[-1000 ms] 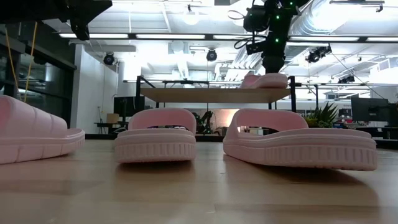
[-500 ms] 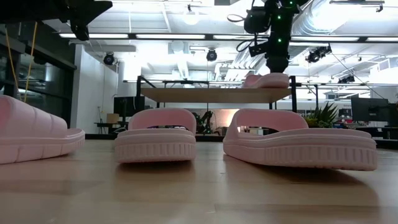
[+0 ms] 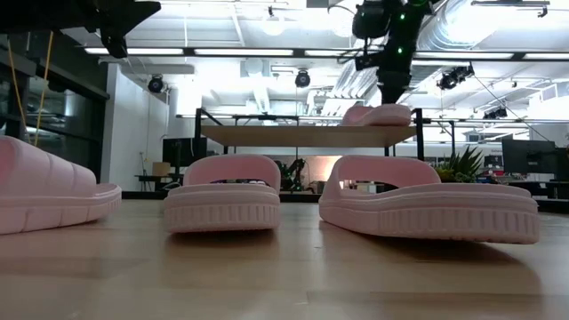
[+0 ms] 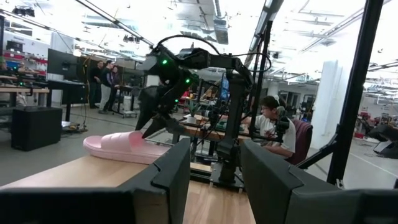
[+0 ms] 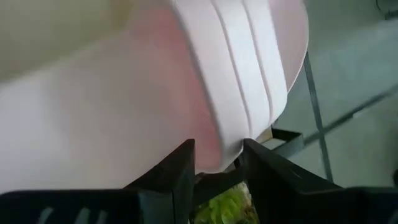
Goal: Pick and place slides into the shelf
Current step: Put the pink slide on the shelf
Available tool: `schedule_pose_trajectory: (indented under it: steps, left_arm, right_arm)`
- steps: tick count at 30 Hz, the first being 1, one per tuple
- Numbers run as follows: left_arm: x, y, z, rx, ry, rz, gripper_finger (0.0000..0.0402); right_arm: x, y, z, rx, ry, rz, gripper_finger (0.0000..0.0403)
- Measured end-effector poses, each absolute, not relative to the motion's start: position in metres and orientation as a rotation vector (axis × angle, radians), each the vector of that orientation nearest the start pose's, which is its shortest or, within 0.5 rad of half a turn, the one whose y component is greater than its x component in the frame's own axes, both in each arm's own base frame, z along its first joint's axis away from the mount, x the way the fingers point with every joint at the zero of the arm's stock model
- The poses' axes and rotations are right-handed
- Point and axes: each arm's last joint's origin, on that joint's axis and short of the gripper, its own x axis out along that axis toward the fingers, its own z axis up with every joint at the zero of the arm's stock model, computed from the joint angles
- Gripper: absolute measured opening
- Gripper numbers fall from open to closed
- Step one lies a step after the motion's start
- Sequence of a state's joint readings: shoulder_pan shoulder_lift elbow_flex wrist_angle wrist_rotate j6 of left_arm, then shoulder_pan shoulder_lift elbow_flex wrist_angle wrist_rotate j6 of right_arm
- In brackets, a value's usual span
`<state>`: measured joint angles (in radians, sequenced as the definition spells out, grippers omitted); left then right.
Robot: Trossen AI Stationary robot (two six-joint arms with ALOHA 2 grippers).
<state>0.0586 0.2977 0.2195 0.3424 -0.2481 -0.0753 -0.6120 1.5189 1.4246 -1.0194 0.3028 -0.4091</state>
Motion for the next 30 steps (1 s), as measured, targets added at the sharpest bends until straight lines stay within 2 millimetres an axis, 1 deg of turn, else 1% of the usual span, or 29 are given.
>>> schedule_pose_trajectory:
  steps: [8,13,16,21,30]
  left_arm:
    - [0.108,0.013,0.247,-0.099,-0.275,0.295,0.0128]
    - [0.108,0.013,0.247,-0.099,-0.275,0.295,0.0128]
    - [0.108,0.013,0.247,-0.1,-0.275,0.295,0.0128]
    - [0.108,0.013,0.247,-0.099,-0.275,0.295,0.0128]
    - [0.108,0.014,0.247,-0.1,-0.276,0.296,0.0128]
  right_arm:
    - [0.23,-0.158,0.341,-0.198,1.187,-0.569,0.0124]
    - [0.23,-0.141,0.351,-0.165,1.112,-0.516,0.0124]
    - [0.234,-0.131,0.352,-0.141,1.077,-0.448,0.0124]
    - [0.244,-0.109,0.352,-0.152,1.057,-0.375,0.0124]
    - [0.261,-0.059,0.352,-0.144,1.016,-0.256,0.0124]
